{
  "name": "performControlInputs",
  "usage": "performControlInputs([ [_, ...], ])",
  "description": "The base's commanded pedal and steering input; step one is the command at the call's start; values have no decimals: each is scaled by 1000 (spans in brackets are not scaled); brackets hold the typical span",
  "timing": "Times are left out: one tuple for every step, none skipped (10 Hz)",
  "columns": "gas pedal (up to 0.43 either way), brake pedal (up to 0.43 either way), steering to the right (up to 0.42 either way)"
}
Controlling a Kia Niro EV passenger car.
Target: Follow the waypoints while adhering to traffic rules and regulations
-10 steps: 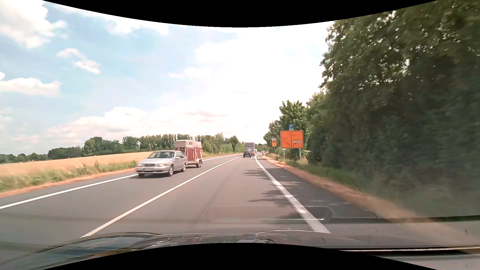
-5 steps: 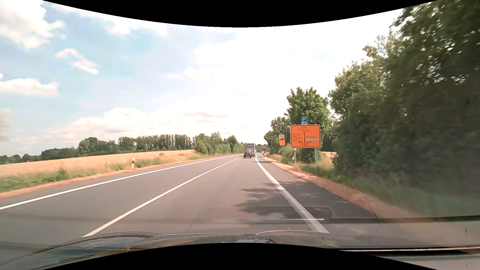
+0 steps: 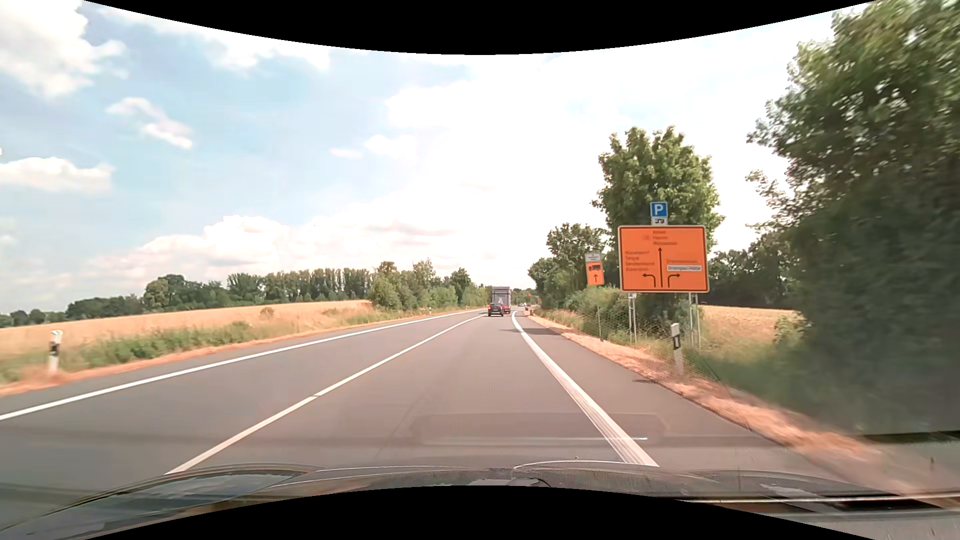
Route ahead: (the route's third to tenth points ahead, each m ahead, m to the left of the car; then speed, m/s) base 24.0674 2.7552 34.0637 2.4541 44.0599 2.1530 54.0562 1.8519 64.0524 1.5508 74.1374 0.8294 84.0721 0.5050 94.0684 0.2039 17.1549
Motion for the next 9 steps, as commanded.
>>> performControlInputs([
  [169,0,1],
  [169,0,1],
  [169,0,1],
  [169,0,1],
  [169,0,1],
  [169,0,1],
  [177,0,1],
  [189,0,1],
  [189,0,1],
])
